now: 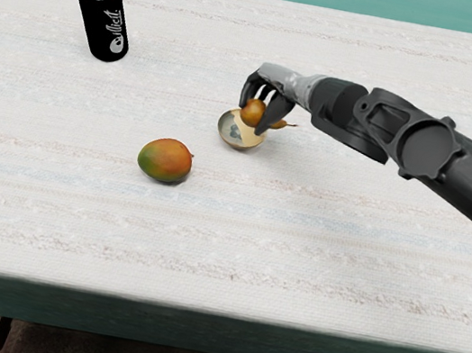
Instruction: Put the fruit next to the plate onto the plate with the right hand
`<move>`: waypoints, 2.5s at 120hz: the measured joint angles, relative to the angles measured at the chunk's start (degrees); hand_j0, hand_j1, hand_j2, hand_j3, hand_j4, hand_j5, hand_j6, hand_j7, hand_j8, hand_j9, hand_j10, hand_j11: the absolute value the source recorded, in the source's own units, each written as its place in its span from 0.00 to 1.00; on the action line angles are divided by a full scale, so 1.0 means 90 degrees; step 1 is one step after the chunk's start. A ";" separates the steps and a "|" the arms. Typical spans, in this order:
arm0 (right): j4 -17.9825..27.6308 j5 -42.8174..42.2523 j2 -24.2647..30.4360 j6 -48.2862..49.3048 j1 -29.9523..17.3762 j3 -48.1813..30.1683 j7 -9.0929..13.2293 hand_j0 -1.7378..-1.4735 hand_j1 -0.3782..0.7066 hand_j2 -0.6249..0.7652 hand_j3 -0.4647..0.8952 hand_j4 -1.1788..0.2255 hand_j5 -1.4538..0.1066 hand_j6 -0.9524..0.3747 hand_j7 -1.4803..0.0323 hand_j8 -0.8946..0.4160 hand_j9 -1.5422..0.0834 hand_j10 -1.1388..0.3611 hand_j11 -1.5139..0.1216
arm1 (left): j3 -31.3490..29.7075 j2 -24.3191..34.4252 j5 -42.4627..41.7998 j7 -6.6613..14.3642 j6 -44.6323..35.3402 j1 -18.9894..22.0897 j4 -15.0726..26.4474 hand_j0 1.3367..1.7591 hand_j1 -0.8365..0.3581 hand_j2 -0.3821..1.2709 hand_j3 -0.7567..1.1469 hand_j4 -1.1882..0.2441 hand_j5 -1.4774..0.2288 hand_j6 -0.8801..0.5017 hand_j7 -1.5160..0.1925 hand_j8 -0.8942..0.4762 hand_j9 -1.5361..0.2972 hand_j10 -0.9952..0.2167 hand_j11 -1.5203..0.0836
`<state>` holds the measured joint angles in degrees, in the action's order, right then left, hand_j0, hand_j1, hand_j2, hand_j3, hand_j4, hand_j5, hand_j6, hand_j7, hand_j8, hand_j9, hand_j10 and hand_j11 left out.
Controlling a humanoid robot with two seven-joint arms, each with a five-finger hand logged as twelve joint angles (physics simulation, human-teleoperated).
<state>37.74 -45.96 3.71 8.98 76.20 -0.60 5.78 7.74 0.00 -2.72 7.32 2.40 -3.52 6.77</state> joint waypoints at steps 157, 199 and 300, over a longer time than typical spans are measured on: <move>-0.0890 -0.0093 -0.0411 0.0039 -0.0010 0.0115 -0.0393 0.32 0.63 0.66 0.34 0.31 0.27 0.33 0.32 0.30 0.30 0.35 0.27 | 0.0000 0.0000 0.0000 0.0001 0.0000 -0.0001 0.0000 0.76 0.99 0.23 0.40 0.83 0.87 0.64 0.89 0.65 0.84 0.82 0.95; -0.0899 -0.0079 -0.0412 0.0005 -0.0009 0.0116 -0.0372 0.31 0.60 0.50 0.34 0.42 0.42 0.32 0.46 0.28 0.46 0.38 0.43 | -0.0001 0.0000 0.0000 0.0000 -0.0002 0.0000 0.0000 0.76 0.99 0.23 0.40 0.83 0.87 0.64 0.89 0.65 0.84 0.82 0.95; -0.0893 0.1156 -0.0412 0.0690 0.0170 0.0019 -0.0325 0.30 0.19 0.43 0.34 0.73 0.81 0.61 0.85 0.57 0.83 0.66 0.81 | -0.0001 0.0000 0.0000 0.0001 -0.0001 0.0000 0.0000 0.76 0.99 0.23 0.40 0.83 0.87 0.64 0.89 0.65 0.84 0.82 0.95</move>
<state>29.70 -35.55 0.00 15.19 77.73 -0.43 2.86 7.74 0.00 -2.73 7.33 2.39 -3.52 6.77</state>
